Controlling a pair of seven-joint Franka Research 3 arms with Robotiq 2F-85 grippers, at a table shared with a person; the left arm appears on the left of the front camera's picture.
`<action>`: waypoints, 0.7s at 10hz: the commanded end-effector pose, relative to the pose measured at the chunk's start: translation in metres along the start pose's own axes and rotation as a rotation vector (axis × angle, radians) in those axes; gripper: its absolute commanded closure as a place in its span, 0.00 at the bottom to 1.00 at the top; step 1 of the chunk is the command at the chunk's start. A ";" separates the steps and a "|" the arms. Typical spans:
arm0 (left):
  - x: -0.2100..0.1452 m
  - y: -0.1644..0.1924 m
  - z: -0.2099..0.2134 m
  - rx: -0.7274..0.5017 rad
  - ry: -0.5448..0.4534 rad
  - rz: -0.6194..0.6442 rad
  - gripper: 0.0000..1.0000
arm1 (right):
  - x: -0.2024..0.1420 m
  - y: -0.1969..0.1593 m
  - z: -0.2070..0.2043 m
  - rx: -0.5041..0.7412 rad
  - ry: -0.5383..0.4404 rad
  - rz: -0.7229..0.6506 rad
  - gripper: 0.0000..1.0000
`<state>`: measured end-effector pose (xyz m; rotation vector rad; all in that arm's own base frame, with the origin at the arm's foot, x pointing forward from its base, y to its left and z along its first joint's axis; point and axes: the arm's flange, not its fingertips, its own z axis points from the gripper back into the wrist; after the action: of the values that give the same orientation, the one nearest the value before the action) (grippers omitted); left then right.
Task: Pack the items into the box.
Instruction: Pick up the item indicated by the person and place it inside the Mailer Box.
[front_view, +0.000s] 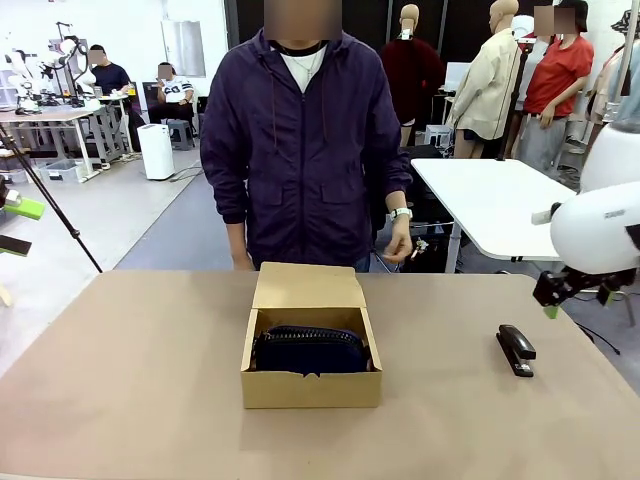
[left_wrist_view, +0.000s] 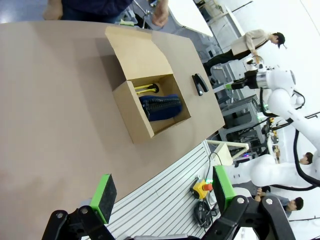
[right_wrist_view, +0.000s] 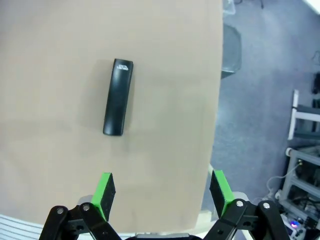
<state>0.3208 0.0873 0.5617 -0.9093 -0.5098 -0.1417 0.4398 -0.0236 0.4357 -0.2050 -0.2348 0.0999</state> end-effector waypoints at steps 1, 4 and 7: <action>0.000 -0.002 0.002 0.002 0.006 0.012 0.00 | 0.026 0.015 -0.023 -0.017 -0.009 -0.043 0.00; 0.000 -0.002 0.002 0.002 0.006 0.012 0.00 | 0.038 0.039 -0.068 0.071 -0.021 -0.074 0.00; 0.000 -0.002 0.002 0.002 0.006 0.012 0.00 | 0.036 0.054 -0.104 0.112 -0.042 -0.076 0.00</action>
<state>0.3208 0.0873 0.5617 -0.9093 -0.5098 -0.1417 0.4926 0.0105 0.3413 -0.1145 -0.2540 0.0685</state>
